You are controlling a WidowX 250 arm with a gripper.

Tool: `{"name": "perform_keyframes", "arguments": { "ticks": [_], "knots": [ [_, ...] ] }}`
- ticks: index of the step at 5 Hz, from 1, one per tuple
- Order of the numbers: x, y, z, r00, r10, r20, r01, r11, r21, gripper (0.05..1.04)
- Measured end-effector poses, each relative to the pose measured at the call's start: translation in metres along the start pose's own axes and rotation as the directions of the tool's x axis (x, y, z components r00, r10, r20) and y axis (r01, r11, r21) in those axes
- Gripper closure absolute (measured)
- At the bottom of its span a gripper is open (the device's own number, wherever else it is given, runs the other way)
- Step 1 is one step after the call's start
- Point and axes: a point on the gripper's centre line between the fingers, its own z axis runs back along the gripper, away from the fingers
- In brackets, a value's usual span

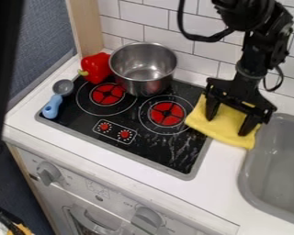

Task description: Put the yellow cloth on top of the right burner

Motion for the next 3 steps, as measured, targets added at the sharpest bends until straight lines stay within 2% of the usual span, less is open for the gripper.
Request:
{"name": "perform_keyframes", "arguments": {
  "ticks": [1, 3],
  "knots": [
    [0.009, 0.008, -0.002, 1.0, 0.021, 0.008, -0.021, 1.0, 0.013, 0.082],
    [0.013, 0.032, -0.005, 0.998, 0.065, 0.013, -0.065, 0.997, 0.045, 0.083]
  ]
}}
